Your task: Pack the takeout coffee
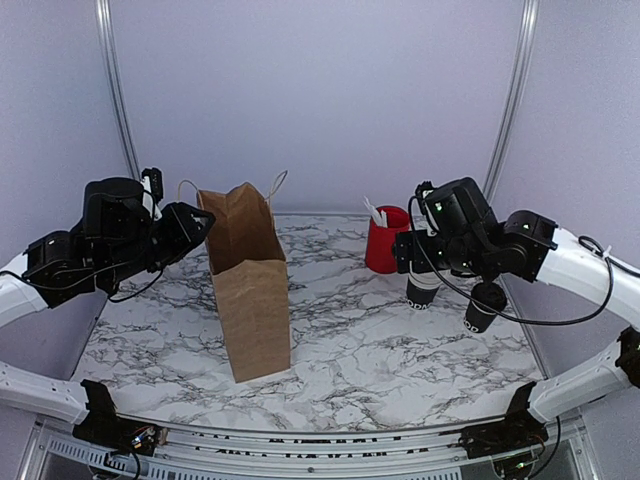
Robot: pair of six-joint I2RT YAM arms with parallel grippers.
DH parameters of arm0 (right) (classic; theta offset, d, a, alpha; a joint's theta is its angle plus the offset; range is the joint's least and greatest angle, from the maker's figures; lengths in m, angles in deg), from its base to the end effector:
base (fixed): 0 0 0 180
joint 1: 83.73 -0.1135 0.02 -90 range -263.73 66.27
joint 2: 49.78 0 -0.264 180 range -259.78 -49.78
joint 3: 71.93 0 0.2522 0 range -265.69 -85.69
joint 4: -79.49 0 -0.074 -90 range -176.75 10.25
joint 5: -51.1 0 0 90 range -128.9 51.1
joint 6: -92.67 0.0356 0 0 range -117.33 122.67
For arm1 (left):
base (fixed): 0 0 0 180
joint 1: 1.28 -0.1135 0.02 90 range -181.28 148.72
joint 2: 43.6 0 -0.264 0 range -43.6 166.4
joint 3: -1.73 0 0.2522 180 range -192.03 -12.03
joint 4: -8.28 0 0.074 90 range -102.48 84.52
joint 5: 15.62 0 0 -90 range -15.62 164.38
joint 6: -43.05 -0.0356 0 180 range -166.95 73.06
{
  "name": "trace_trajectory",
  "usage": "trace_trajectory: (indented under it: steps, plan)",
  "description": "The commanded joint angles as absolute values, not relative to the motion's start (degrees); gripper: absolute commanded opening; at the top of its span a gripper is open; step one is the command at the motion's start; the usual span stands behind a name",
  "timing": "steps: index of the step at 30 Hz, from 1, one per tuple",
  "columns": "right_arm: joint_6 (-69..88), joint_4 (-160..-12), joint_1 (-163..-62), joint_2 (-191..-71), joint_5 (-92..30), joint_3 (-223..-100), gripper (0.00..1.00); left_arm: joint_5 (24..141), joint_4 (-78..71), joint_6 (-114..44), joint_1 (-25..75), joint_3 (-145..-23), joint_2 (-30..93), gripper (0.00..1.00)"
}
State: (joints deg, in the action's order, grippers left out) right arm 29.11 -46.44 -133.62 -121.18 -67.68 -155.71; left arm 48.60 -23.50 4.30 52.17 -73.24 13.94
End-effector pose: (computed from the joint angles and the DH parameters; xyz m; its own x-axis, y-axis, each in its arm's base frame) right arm 0.1811 0.1883 0.3478 -0.5790 -0.0816 -0.8112 -0.2020 0.9783 0.0458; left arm 0.1445 -0.1689 0.3855 -0.4608 -0.5576 -0.6905 0.1806 0.7028 -0.6881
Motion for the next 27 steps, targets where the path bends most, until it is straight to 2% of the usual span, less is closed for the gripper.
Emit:
trace_trajectory:
  steps: [1,5,13,19,27]
  plan:
    - [30.0,-45.2,-131.4,-118.4,-66.2,-155.3,0.94,48.0,-23.9,2.5,51.9,-73.2,12.3,0.37]
    - [30.0,-44.0,-129.5,-117.5,-66.5,-155.3,0.94,46.5,-25.3,1.4,51.9,-73.5,11.2,0.45]
    - [29.5,-43.4,-125.7,-115.9,-65.4,-154.2,0.94,45.5,-26.0,-2.9,51.9,-73.0,8.4,0.71]
    - [28.6,-42.8,-120.9,-114.1,-63.5,-152.3,0.94,45.9,-25.4,-5.8,51.9,-72.2,4.9,0.97]
    - [28.2,-40.6,-113.6,-110.6,-61.7,-148.4,0.94,42.7,-24.8,-7.2,51.9,-71.4,1.4,0.99]
